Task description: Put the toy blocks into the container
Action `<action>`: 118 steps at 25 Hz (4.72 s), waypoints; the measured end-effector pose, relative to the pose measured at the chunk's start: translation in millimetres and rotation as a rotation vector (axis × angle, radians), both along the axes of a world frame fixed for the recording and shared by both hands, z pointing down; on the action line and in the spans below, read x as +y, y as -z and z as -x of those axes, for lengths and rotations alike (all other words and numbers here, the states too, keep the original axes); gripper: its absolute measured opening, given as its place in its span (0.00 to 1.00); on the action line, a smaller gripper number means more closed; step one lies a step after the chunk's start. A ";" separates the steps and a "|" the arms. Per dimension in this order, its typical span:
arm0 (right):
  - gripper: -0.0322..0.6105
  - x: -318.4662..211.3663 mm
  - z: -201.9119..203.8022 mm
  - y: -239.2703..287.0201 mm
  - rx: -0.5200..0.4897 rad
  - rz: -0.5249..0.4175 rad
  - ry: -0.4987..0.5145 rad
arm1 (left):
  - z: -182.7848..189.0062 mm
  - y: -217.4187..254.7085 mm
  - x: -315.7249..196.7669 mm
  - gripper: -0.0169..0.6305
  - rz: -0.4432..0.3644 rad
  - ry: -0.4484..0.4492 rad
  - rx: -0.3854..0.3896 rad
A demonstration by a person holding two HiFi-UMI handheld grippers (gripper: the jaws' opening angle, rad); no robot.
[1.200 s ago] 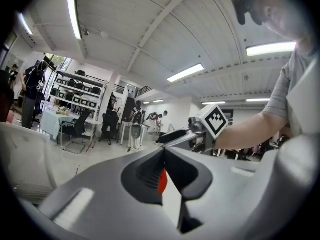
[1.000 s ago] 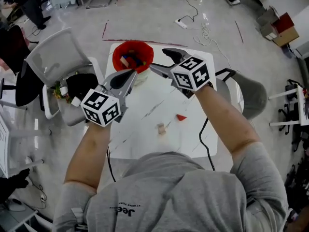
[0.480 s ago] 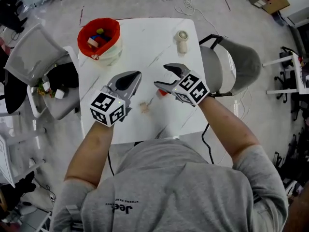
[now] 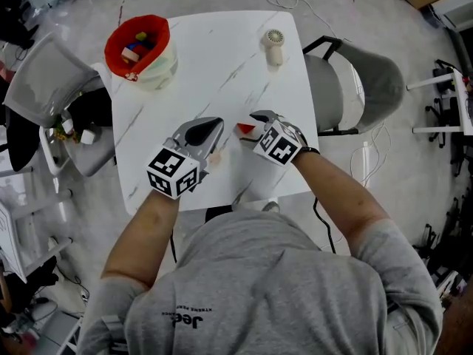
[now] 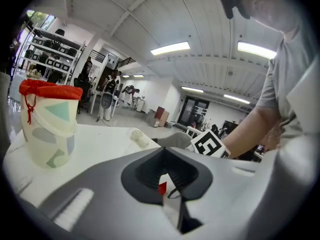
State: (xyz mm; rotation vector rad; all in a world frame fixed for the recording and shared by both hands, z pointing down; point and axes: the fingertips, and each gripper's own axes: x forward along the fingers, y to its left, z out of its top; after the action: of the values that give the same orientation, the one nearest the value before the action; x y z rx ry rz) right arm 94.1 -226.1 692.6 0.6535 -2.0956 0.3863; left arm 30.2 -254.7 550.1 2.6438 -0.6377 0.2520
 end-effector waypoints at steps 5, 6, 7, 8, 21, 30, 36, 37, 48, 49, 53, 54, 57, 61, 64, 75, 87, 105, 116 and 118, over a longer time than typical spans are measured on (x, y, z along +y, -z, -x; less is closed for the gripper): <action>0.53 -1.2 1.9 -22.9 0.031 0.026 0.011 | 0.8 -3.4 5.0 0.12 0.002 -0.004 -0.010; 0.53 -1.1 2.7 -27.7 0.036 0.031 0.014 | 1.9 -3.9 5.5 0.12 0.002 -0.003 -0.012; 0.52 -0.2 3.6 -31.6 0.040 0.038 0.019 | 2.9 -4.3 5.9 0.12 0.002 -0.002 -0.013; 0.46 1.2 4.8 -33.8 0.043 0.044 0.029 | 3.8 -4.8 6.1 0.12 0.003 -0.002 -0.013; 0.26 -78.5 40.2 100.2 -0.146 -0.134 -0.039 | 50.5 40.7 -36.0 0.12 -0.062 0.082 0.034; 0.26 -164.8 111.8 210.7 -0.238 -0.256 -0.002 | 110.5 95.3 -91.0 0.12 -0.151 0.164 0.037; 0.27 -212.3 172.5 250.4 -0.239 -0.300 0.056 | 146.3 119.9 -119.0 0.12 -0.188 0.211 0.026; 0.27 -219.4 181.2 253.3 -0.235 -0.306 0.063 | 151.4 122.9 -123.2 0.12 -0.193 0.219 0.026; 0.47 -260.2 232.2 261.1 -0.275 -0.320 0.071 | 180.9 136.4 -150.1 0.12 -0.209 0.282 0.005; 0.47 -258.1 231.7 262.6 -0.282 -0.322 0.074 | 180.9 136.4 -150.1 0.12 -0.210 0.283 0.005; 0.47 -247.0 218.6 264.4 -0.298 -0.317 0.075 | 175.5 133.9 -147.9 0.12 -0.208 0.276 0.006; 0.47 -243.2 213.3 264.6 -0.308 -0.310 0.068 | 172.9 133.1 -146.9 0.12 -0.207 0.271 0.005; 0.47 -225.1 195.6 262.6 -0.334 -0.289 0.051 | 161.5 130.3 -141.3 0.12 -0.202 0.255 0.006; 0.47 -189.0 173.5 246.0 -0.354 -0.255 0.049 | 142.2 120.2 -126.9 0.12 -0.189 0.227 0.009; 0.47 -156.6 158.1 221.4 -0.350 -0.215 0.055 | 124.2 104.9 -110.7 0.12 -0.162 0.206 0.015; 0.47 -24.4 115.5 90.4 -0.243 0.022 0.054 | 76.4 24.8 -26.1 0.12 -0.021 0.198 -0.010; 0.36 29.1 120.1 0.4 -0.132 0.101 0.199 | 90.6 -15.8 42.2 0.12 0.047 0.251 -0.059; 0.13 -58.1 112.2 91.3 -0.243 -0.057 0.095 | 122.3 25.0 -3.0 0.12 -0.030 0.296 -0.016; 0.13 -176.8 147.4 218.4 -0.306 -0.259 0.034 | 150.6 86.7 -72.9 0.12 -0.139 0.271 -0.016; 0.13 -197.0 158.1 231.2 -0.300 -0.281 0.027 | 155.6 95.8 -84.1 0.12 -0.155 0.267 -0.014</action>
State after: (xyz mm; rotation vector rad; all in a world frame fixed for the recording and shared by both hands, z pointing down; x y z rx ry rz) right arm -64.1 -423.2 461.3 0.7673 -2.4698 0.1822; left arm -125.4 -338.7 454.3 2.6631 -1.0413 0.1479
